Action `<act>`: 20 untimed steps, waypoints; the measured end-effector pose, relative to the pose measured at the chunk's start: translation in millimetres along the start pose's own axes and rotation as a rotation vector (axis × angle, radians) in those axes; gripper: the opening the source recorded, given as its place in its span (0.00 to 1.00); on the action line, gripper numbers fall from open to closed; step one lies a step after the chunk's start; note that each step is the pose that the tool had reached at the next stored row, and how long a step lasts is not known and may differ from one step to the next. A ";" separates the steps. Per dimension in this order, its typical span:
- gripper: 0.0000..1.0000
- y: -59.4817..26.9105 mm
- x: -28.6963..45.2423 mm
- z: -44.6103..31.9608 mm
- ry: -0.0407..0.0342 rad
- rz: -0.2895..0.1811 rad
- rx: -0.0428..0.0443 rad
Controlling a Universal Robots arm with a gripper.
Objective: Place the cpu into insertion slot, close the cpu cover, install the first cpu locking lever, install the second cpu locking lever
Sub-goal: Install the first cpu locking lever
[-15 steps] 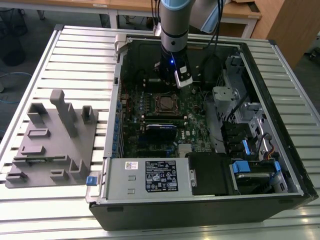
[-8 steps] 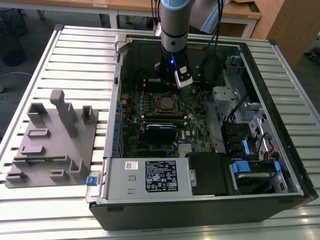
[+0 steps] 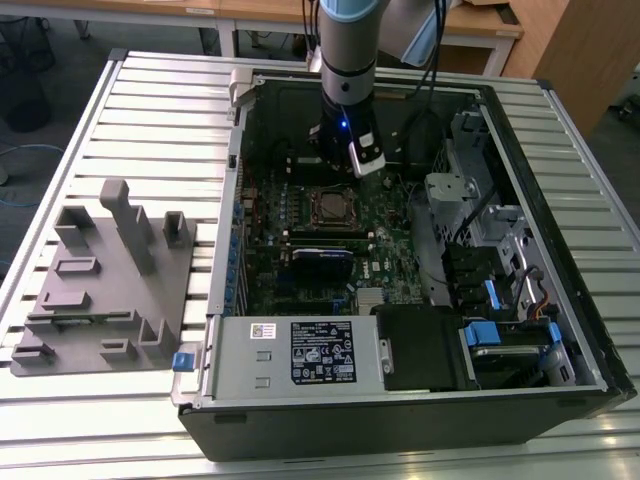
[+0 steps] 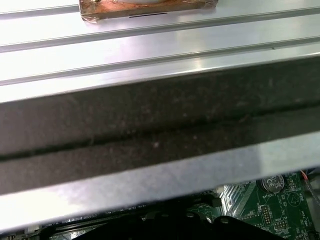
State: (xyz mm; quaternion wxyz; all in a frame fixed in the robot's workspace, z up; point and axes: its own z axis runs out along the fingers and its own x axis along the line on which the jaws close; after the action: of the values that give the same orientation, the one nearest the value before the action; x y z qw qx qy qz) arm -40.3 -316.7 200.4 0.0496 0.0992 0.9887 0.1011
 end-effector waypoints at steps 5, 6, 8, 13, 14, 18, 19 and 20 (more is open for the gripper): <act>0.10 -1.1 0.8 0.3 -0.0035 -0.001 0.0021; 0.10 -1.4 0.8 0.4 -0.0043 -0.001 0.0028; 0.10 -1.8 0.9 0.6 -0.0060 -0.002 0.0041; 0.10 -2.6 1.2 1.7 -0.0137 -0.004 0.0079; 0.10 -2.7 1.3 1.8 -0.0145 -0.004 0.0079; 0.10 -2.7 1.7 1.9 -0.0154 -0.002 0.0073; 0.10 -2.7 2.0 1.8 -0.0159 0.000 0.0071; 0.10 -2.8 2.2 1.8 -0.0166 0.003 0.0072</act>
State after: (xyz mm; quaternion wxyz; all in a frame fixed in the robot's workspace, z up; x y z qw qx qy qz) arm -42.7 -318.6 197.9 0.0573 0.1016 0.9884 0.0968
